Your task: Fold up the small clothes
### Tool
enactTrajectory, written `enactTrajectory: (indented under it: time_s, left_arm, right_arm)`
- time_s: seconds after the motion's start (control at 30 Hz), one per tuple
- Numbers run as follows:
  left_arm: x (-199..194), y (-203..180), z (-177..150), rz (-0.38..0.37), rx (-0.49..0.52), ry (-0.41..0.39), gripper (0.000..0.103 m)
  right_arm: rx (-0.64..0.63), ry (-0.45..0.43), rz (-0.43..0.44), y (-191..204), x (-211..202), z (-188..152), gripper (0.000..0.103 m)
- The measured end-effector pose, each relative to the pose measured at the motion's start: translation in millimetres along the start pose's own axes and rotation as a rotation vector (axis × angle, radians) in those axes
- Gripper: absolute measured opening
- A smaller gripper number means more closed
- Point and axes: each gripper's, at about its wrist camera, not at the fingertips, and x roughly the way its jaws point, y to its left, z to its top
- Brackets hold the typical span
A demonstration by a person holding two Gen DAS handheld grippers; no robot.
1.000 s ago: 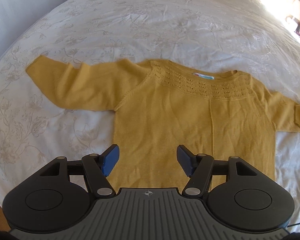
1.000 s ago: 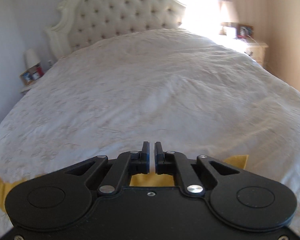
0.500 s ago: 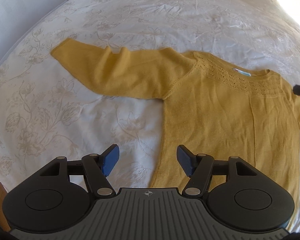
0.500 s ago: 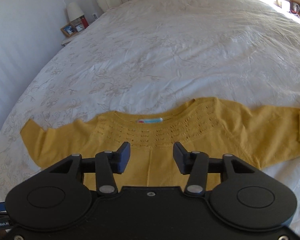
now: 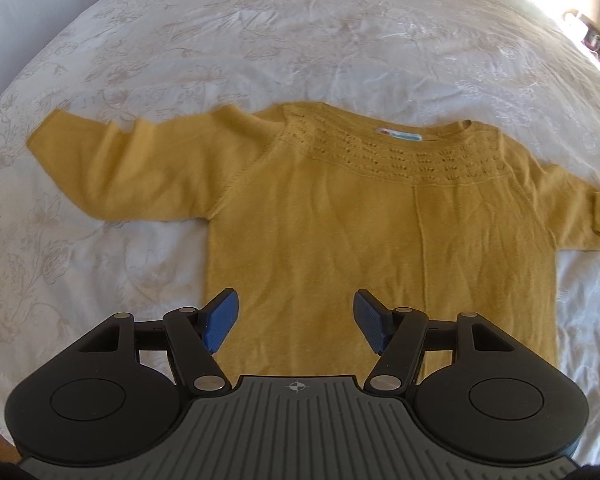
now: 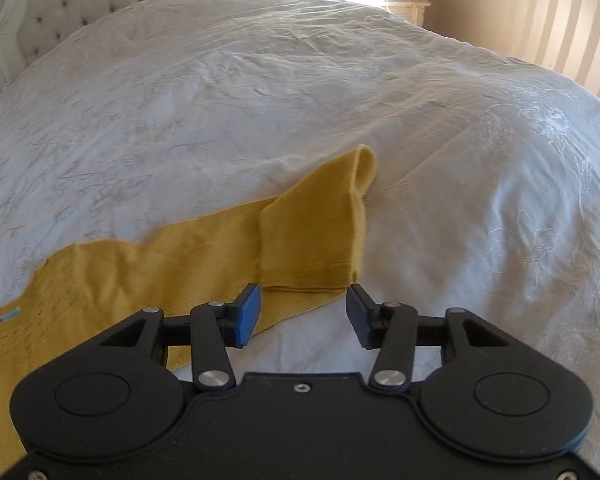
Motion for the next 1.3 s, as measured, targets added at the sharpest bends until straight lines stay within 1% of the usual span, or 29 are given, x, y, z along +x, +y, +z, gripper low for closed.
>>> enactTrajectory:
  time_s: [0.07,0.17,0.3,0.33,0.47,0.53,0.67,0.8,0.93,1.0,1.03,1.07,1.1,1.13,1.2,1.27,1.3]
  left_arm:
    - [1,-14,4,-0.005,0.014,0.001,0.062]
    - [4,-30,10,-0.007,0.031,0.005,0.062]
    - [9,-43,15,0.003,0.043,0.02,0.062]
    - [10,-46,16,0.008,0.045,0.024,0.062]
    - [18,-53,21,0.022,0.049,0.046,0.062]
    - [21,-56,22,0.024,0.055,0.055,0.062]
    - [23,-64,25,0.02,0.079,0.062,0.063]
    - [25,-66,29,0.005,0.083,0.061,0.062]
    - [25,-67,31,-0.014,0.08,0.056,0.062]
    - [25,-66,30,-0.023,0.076,0.052,0.062]
    - [25,-66,29,-0.026,0.073,0.051,0.062]
    - [25,-65,28,-0.027,0.07,0.05,0.062]
    - [25,-65,27,-0.027,0.067,0.051,0.062]
    - [25,-65,26,-0.025,0.065,0.052,0.062]
    - [23,-63,23,-0.02,0.056,0.053,0.062]
    - [21,-60,21,-0.02,0.049,0.048,0.062]
    - [18,-58,19,-0.018,0.048,0.041,0.062]
  right_arm:
    - [0.015,0.002,0.0,-8,8,5,0.056]
    - [0.046,0.011,0.035,-20,19,9,0.056]
    - [0.05,0.029,0.054,-23,35,13,0.055]
    - [0.05,0.036,0.061,-23,39,13,0.053]
    - [0.024,0.068,0.065,-23,53,13,0.029]
    - [0.024,0.064,0.09,-26,52,14,0.013]
    - [0.06,0.028,0.164,-35,29,24,0.012]
    - [0.101,-0.031,0.24,-56,-10,51,0.009]
    - [0.131,-0.094,0.251,-81,-39,80,0.009]
    - [0.143,-0.108,0.219,-91,-44,90,0.009]
    - [0.148,-0.105,0.212,-93,-44,92,0.016]
    - [0.145,-0.094,0.21,-92,-41,92,0.02]
    - [0.134,-0.088,0.21,-89,-39,90,0.021]
    - [0.12,-0.084,0.205,-83,-36,87,0.023]
    - [0.1,-0.073,0.207,-71,-30,74,0.04]
    - [0.115,-0.098,0.21,-59,-26,60,0.078]
    - [0.126,-0.137,0.204,-52,-26,52,0.083]
